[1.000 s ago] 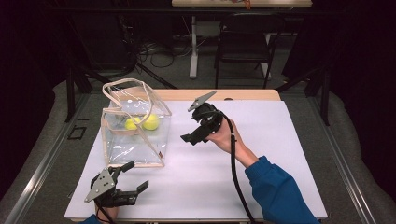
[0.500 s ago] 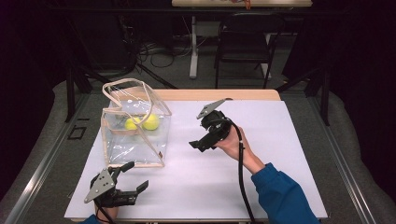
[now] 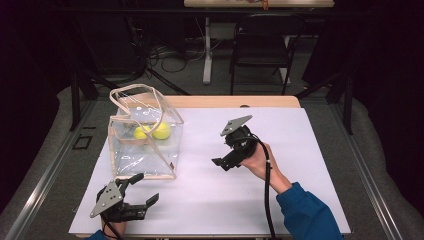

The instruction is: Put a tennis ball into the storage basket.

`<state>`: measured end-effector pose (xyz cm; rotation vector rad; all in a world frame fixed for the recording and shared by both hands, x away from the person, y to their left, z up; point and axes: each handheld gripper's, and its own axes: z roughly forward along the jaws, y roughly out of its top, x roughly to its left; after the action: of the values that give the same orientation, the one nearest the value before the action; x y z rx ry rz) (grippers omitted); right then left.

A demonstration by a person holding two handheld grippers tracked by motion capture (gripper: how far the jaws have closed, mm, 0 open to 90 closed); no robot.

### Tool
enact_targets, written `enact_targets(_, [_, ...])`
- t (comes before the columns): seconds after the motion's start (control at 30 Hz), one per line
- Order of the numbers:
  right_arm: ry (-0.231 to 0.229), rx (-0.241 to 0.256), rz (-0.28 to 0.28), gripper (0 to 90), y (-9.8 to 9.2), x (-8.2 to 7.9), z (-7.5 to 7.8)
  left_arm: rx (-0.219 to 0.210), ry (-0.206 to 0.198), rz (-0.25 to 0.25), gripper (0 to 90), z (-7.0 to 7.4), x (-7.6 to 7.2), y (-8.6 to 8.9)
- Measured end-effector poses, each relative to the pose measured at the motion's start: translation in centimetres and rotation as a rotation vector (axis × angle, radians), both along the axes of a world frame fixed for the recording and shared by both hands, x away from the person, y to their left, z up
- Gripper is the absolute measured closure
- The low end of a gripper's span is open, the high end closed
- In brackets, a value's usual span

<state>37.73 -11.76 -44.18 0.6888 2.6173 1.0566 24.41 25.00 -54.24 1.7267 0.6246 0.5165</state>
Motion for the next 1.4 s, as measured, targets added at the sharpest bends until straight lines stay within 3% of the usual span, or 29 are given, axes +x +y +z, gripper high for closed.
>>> enact_targets(0.37, [-0.007,-0.001,-0.029,0.0,-2.3,-1.4,-0.8,-0.001,-0.003,0.001,15.8,0.0,-0.1,0.0])
enact_targets(1.4, [-0.019,0.013,-0.117,0.0,-7.2,-5.0,-4.8,0.016,0.001,-0.002,15.8,0.0,0.0,-0.2])
